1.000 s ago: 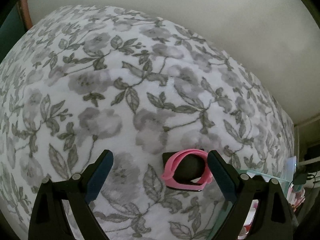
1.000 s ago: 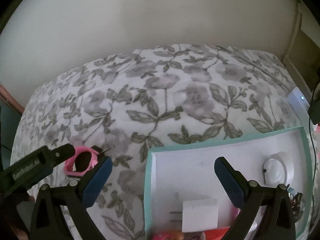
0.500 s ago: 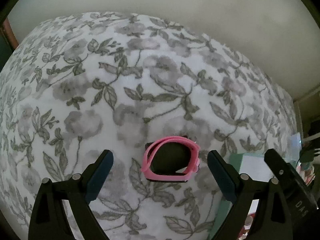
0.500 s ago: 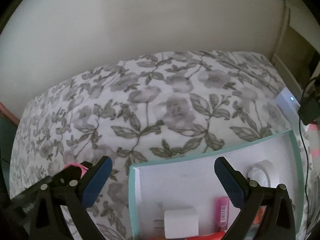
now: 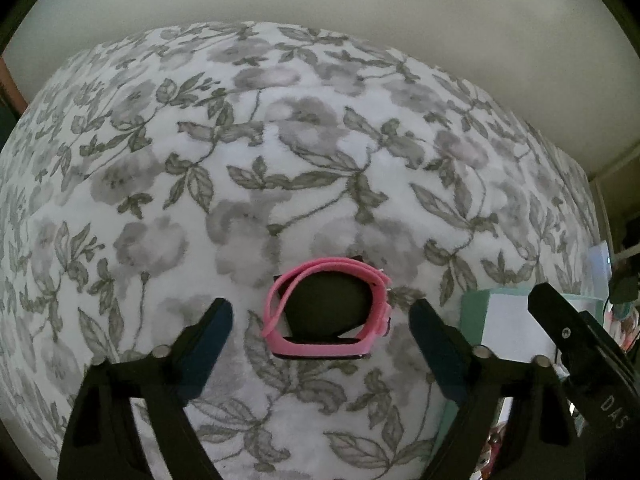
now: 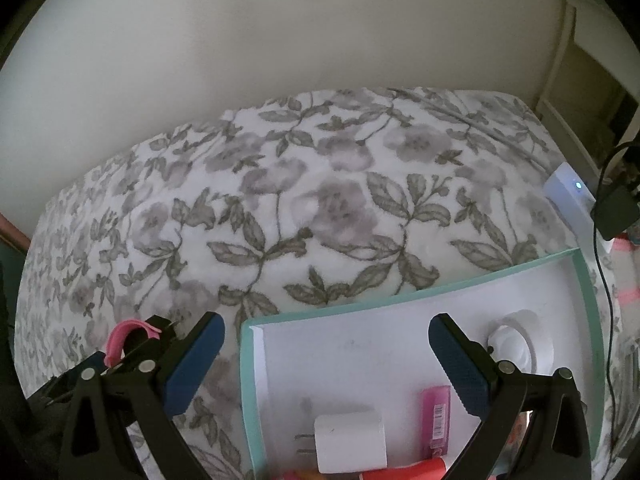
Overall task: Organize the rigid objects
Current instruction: 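Grasp the pink watch band with the left gripper, then grasp the black charger plug with the right gripper while the left holds the band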
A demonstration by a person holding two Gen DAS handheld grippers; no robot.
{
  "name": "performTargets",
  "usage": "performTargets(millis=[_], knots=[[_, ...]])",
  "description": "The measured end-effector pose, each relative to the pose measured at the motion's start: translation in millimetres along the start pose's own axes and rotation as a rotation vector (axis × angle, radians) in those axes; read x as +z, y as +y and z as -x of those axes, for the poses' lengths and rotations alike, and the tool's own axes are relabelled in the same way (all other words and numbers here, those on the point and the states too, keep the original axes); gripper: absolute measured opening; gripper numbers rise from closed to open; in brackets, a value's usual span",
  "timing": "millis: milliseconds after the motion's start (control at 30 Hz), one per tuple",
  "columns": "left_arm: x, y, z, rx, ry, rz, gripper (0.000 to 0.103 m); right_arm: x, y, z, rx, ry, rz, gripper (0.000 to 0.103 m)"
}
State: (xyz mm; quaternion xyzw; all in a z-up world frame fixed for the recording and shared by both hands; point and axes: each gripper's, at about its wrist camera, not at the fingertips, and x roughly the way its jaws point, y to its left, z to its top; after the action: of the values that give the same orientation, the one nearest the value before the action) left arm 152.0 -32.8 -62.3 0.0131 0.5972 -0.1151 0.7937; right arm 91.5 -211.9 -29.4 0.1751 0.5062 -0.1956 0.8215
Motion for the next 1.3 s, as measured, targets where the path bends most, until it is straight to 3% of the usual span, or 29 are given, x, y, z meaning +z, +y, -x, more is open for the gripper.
performTargets(millis=[67,100,133,167,533,733,933,1100,1300], knots=[[-0.4,0.5,-1.5,-0.011,0.003,0.003,0.082,0.1,0.5,0.0,0.001,0.002,0.003,0.103],[-0.1,0.9,-2.2,-0.014,0.002,0.005,0.078,0.0,0.8,-0.1,0.002,0.003,0.005,0.103],[0.1,1.5,-3.2,-0.018,0.005,0.007,0.067,-0.2,1.1,-0.5,0.003,0.005,0.005,0.103],[0.2,2.8,-3.8,-0.030,0.009,0.012,0.065,-0.3,1.3,-1.0,0.004,0.008,0.006,0.103],[0.2,17.5,7.5,-0.087,-0.010,0.059,0.065,-0.9,1.8,-2.4,0.006,0.019,0.008,0.103],[4.5,43.9,25.8,-0.113,-0.055,0.140,0.065,0.2,10.8,6.1,0.035,-0.027,0.029,0.103],[8.9,92.4,46.6,-0.058,-0.121,0.265,0.065,-4.3,43.5,10.9,0.092,-0.069,0.114,0.103],[5.6,135.7,65.1,-0.029,-0.170,0.368,0.065,-17.2,82.6,2.5,0.152,-0.050,0.216,0.103],[1.2,161.2,72.2,-0.028,-0.199,0.431,0.065,-34.6,121.1,-11.8,0.188,-0.033,0.312,0.103]])
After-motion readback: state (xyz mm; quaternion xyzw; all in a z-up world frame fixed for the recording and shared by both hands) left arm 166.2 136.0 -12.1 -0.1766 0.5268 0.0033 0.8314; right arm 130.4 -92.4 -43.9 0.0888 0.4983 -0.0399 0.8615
